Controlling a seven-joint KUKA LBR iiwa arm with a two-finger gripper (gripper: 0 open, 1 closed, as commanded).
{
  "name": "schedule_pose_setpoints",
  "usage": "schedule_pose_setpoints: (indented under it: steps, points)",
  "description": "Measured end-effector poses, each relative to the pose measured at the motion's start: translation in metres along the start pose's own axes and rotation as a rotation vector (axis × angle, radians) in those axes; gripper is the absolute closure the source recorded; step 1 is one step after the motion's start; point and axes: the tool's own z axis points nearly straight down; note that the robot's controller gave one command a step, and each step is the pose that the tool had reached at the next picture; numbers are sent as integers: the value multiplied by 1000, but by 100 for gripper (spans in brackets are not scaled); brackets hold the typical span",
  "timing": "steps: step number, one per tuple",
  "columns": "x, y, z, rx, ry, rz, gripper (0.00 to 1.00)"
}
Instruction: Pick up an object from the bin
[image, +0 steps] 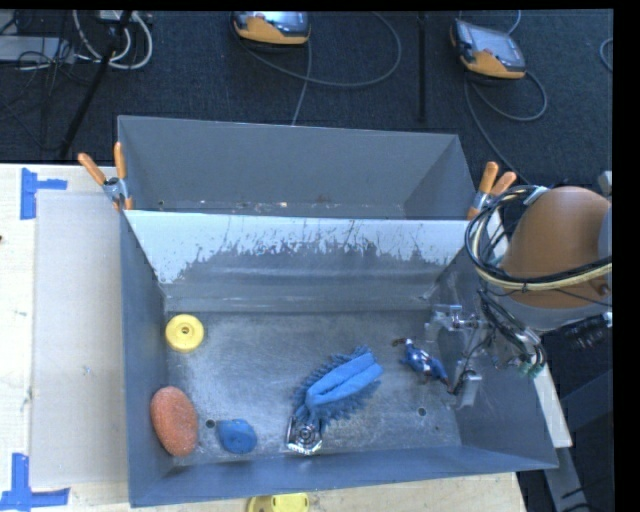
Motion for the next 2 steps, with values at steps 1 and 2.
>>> schedule_pose_setpoints:
  steps: [1,2]
  points:
    - [-2,0,-5,2,-8,-4,0]
    - [-15,21,42,3,-16,36,0]
